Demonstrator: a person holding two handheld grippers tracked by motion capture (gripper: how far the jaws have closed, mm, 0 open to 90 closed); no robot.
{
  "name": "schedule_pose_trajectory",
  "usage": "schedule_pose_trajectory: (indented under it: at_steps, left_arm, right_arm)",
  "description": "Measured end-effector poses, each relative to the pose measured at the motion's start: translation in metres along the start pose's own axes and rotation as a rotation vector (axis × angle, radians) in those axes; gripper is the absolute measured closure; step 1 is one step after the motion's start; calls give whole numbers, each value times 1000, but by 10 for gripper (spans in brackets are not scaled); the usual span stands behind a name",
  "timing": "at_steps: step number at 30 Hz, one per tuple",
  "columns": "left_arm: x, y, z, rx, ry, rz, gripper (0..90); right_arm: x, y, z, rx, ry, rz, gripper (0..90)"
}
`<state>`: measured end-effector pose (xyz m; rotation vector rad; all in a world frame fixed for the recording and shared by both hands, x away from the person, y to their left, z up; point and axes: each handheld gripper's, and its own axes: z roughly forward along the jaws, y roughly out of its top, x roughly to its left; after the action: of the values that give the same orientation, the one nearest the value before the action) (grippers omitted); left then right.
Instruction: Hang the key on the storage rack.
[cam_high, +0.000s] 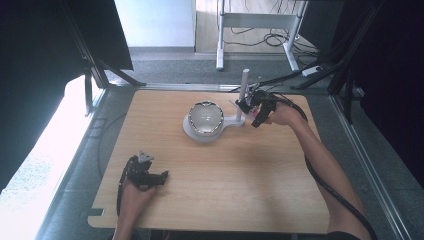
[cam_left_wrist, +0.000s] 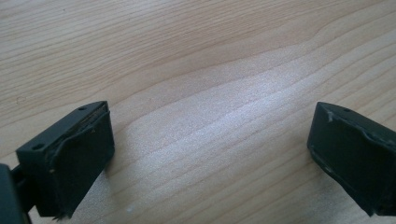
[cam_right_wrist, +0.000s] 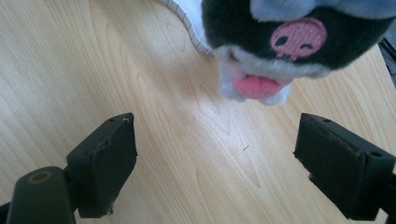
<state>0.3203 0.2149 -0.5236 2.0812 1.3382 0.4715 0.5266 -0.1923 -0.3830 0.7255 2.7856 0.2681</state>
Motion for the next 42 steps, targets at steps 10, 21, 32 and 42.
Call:
schedule_pose_trajectory:
  at_steps: [10,21,32,42]
  left_arm:
    - [0,0,0,0,0,0,4]
    - [0,0,0,0,0,0,4]
    - [0,0,0,0,0,0,4]
    - [0,0,0,2,0,2,4]
  right_arm:
    - [11,-11,-8,-10,19,1,126]
    - [31,-24,-17,-35,21,-42,112]
    - [50,-43,-19,-59,30,-69,107]
    - [66,-65,-23,-85,35,-74,92]
